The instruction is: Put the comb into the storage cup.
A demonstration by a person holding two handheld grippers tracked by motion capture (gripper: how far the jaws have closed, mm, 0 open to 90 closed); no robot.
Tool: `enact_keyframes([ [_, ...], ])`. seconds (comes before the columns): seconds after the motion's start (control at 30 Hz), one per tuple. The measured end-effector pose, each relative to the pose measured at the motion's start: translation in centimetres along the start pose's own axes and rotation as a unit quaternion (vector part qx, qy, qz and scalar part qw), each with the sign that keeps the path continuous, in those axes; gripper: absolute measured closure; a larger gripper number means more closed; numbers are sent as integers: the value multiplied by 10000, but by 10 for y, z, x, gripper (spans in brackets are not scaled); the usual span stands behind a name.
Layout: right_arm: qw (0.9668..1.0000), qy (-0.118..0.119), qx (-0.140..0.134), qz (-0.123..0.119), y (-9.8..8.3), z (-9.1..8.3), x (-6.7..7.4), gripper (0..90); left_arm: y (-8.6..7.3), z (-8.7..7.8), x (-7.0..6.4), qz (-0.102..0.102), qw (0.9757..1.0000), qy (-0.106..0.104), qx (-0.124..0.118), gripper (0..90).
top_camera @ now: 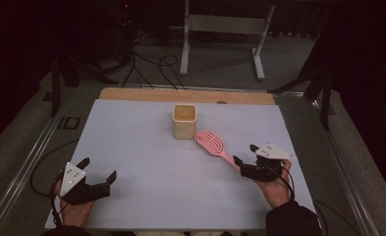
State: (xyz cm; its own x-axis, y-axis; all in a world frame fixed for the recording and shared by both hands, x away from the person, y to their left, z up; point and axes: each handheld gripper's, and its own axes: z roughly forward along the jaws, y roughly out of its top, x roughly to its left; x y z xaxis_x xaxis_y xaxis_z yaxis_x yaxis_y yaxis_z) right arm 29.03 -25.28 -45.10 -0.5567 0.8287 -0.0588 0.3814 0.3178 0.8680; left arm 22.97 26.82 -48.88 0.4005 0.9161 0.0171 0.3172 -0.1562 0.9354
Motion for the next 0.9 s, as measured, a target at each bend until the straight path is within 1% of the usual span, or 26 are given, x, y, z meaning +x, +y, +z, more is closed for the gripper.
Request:
enact_keyframes([
  [0.07,9999,-81,-98,-68,-6,-6,-1,202,0,0,0,-7,10000,-8,-8,5],
  [0.23,9995,-182,-265,-7,-23,-18,-2,128,1,0,1,-26,10000,-1,-39,5],
  [0.27,9993,-152,-332,47,-27,-20,-2,118,2,0,1,-38,10000,-5,-46,5],
  [0.33,9987,-180,-470,83,-34,-24,-2,110,2,0,1,-58,10000,-22,-59,5],
  [0.4,9979,-177,-597,180,-39,-27,-3,109,2,-1,1,-76,9999,-46,-86,5],
  [0.57,9958,-176,-816,367,-47,-29,-5,106,2,-1,2,-80,9997,-128,-168,5],
  [0.67,9958,-219,-828,333,-50,-30,-5,106,2,0,2,-132,9995,-192,-224,5],
  [0.77,9953,-244,-857,381,-52,-31,-6,105,2,0,2,-108,9994,-224,-239,5],
  [0.9,9955,-245,-805,428,-54,-32,-7,105,2,1,1,-78,9994,-248,-224,4],
])
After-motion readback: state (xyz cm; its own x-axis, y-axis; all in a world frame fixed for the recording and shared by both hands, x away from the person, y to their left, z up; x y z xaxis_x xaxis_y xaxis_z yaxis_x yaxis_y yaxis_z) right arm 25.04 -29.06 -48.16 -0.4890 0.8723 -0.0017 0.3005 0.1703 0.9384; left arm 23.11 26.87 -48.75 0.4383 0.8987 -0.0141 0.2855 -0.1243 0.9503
